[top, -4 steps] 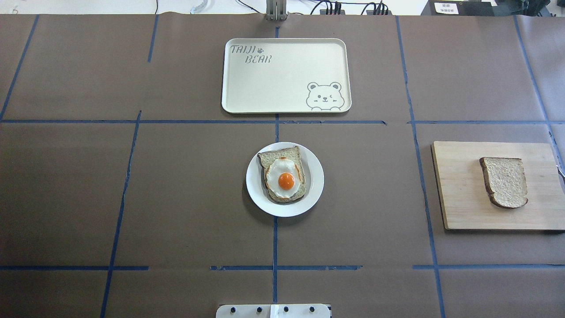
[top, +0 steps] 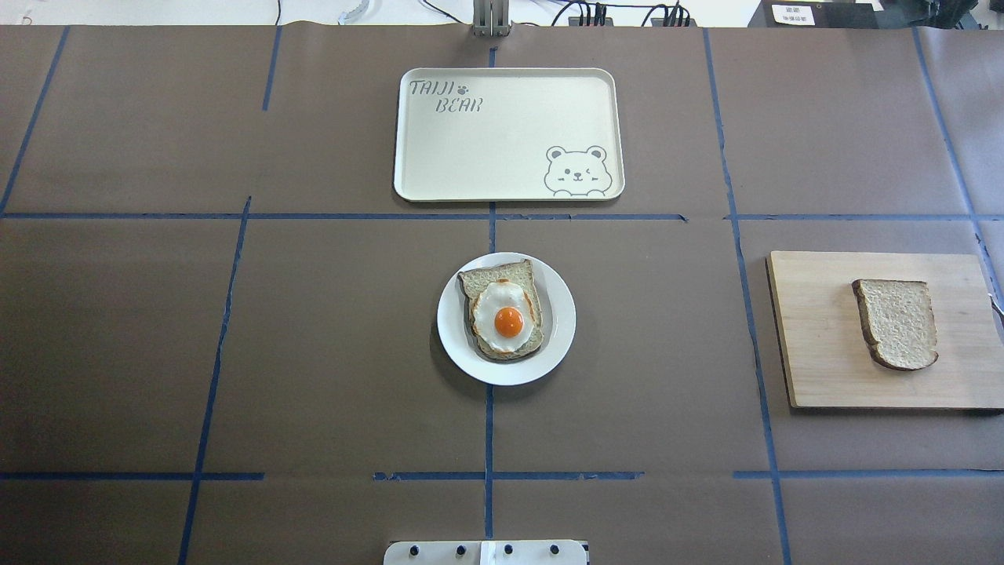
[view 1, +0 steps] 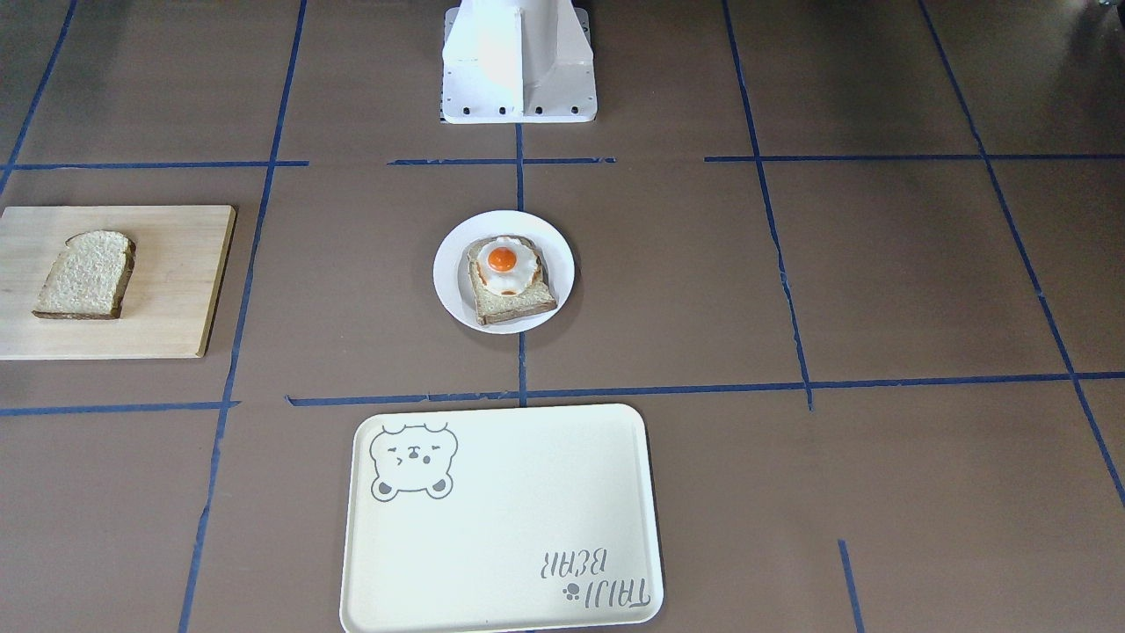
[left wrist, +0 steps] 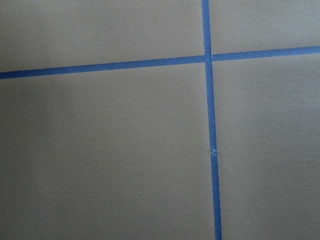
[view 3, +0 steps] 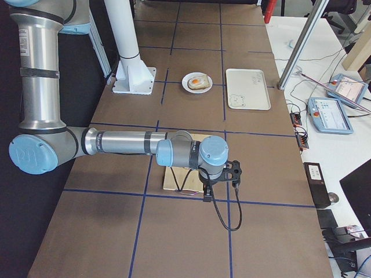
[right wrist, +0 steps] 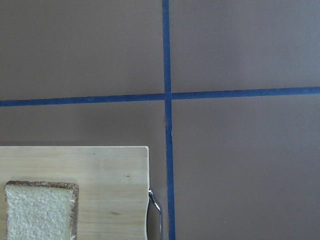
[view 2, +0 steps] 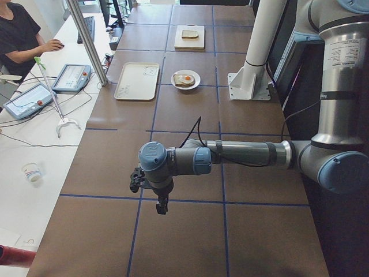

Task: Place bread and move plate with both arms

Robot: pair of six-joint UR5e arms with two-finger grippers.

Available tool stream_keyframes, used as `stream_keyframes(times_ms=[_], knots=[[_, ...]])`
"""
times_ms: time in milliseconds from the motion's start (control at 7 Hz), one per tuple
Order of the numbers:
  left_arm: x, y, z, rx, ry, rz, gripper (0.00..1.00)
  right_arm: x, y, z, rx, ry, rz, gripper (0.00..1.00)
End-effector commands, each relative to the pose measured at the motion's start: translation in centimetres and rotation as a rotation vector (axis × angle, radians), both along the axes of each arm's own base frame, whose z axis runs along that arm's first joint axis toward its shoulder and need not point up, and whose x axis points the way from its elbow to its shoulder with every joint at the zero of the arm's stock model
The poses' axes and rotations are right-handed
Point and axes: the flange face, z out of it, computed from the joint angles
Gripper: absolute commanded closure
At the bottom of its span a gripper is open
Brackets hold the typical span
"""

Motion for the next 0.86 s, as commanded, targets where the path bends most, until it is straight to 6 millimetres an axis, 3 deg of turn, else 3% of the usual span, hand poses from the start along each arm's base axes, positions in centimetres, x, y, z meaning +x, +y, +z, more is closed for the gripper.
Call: stream_keyframes(times_ms=[0,714], knots=[[0.0,0.0,-0.1,0.001,0.0,0.0,0.0,0.0,0.0,0.0,0.0,0.002,0.0,0.0],[0.0,-1.3,-1.7,0.042,-0.007,0.002,0.0,0.0,-0.4,-1.1,0.022,0.006,0.001,0.0]])
